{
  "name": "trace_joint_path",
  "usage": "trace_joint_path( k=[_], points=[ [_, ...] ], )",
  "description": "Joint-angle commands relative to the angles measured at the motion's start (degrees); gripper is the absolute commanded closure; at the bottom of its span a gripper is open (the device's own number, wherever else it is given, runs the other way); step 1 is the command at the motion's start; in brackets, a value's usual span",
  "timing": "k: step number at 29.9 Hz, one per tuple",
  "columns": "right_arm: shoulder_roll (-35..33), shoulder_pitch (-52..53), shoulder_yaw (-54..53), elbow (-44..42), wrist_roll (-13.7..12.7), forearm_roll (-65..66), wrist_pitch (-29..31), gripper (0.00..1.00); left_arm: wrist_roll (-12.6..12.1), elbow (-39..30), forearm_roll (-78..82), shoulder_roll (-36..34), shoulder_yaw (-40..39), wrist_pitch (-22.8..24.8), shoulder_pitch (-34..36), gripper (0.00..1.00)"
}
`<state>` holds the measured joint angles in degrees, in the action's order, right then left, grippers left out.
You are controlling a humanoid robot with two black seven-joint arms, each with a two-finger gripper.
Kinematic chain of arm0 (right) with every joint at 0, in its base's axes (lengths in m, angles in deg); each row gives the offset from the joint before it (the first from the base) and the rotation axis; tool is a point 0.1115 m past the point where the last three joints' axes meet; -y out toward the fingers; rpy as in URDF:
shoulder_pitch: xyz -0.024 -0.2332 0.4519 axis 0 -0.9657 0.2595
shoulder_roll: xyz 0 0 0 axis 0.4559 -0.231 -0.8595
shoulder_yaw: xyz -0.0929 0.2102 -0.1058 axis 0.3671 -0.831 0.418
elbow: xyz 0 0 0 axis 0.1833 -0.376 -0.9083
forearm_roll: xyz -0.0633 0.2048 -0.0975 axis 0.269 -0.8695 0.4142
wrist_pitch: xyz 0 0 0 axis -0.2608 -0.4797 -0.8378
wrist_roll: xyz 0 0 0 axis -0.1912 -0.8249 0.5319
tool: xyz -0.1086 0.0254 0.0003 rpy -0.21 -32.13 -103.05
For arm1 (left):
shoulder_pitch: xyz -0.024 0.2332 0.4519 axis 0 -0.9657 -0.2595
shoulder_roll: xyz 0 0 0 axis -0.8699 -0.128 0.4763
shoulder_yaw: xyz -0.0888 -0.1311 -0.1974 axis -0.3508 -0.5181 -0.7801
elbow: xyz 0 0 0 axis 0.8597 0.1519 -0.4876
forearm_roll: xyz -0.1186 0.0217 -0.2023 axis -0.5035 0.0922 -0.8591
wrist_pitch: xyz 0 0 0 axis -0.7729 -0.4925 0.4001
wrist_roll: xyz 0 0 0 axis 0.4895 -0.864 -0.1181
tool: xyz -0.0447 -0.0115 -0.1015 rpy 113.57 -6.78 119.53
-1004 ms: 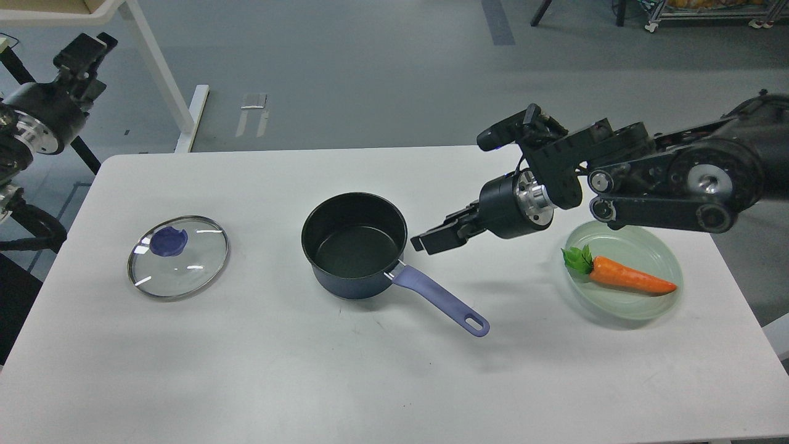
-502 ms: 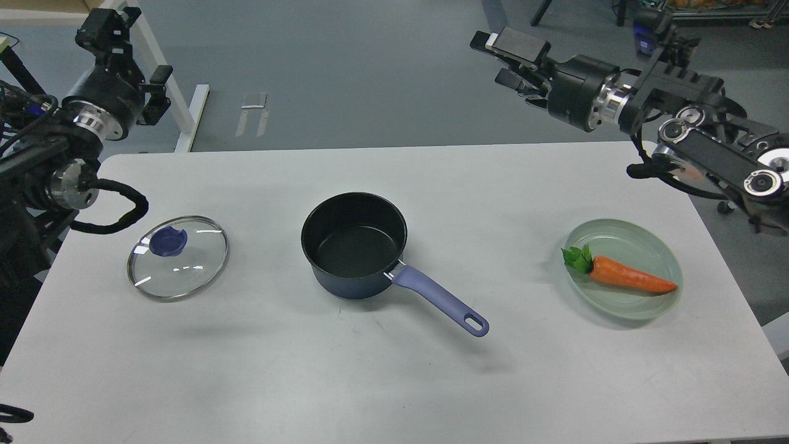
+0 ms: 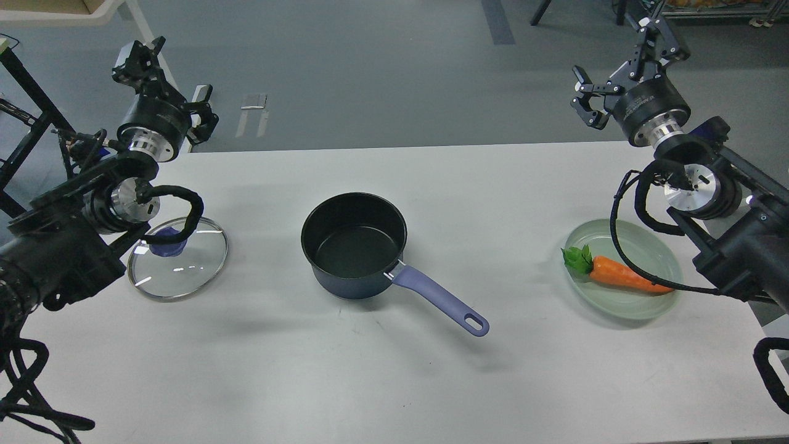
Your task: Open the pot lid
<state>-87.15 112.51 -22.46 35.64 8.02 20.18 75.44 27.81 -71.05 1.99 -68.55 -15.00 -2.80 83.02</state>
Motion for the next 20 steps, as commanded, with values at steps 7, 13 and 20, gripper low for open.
trace_joint_path(
  k=[7, 13, 20],
  points=[
    [9.46, -0.85, -8.67, -6.00, -0.63, -7.47, 0.23, 0.00, 0.00, -0.02, -0.02, 2.72, -2.79, 5.55, -1.97, 0.01],
    [11.23, -0.76, -10.26, -6.62, -0.54, -7.39, -0.03, 0.00, 0.00, -0.02, -0.02, 3.43, -3.15, 4.85, -2.59, 0.01],
    [11.14, -0.59, -9.38, -6.09, -0.54, -7.21, 0.40, 0.00, 0.00, -0.10, -0.02, 3.34, -3.15, 4.67, -2.94, 0.01]
  ],
)
